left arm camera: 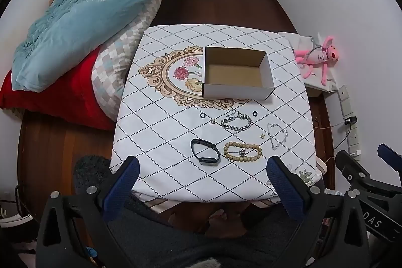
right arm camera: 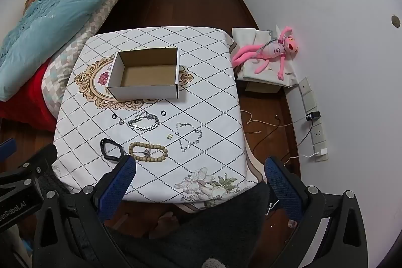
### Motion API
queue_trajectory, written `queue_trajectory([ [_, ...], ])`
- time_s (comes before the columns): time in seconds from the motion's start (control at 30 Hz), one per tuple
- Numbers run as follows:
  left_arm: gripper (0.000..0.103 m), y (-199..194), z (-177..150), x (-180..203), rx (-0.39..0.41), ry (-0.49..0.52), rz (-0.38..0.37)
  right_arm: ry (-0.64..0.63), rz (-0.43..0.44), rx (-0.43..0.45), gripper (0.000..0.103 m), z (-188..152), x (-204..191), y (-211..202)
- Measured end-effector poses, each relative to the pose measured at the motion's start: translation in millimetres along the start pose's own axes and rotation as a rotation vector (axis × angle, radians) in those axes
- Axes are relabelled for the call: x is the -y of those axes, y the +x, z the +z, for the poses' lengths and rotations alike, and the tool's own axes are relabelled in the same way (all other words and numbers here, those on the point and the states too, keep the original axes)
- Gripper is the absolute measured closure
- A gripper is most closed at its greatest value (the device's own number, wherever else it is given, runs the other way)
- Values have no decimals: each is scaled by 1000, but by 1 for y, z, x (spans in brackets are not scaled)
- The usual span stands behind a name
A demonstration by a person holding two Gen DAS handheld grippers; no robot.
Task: Organize jewelry
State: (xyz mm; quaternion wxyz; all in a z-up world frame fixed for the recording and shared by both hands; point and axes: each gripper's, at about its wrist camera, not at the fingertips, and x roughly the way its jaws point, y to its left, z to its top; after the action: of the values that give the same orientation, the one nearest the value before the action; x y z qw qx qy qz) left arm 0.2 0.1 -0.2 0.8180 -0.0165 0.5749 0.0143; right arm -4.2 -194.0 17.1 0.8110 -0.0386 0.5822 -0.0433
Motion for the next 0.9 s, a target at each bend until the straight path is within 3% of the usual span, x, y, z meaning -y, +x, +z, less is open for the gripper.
queue_trajectory([
  [0.9, 0, -1, 0, -6, 8, -9, -3, 5, 2, 8, 0, -2, 1, -2],
])
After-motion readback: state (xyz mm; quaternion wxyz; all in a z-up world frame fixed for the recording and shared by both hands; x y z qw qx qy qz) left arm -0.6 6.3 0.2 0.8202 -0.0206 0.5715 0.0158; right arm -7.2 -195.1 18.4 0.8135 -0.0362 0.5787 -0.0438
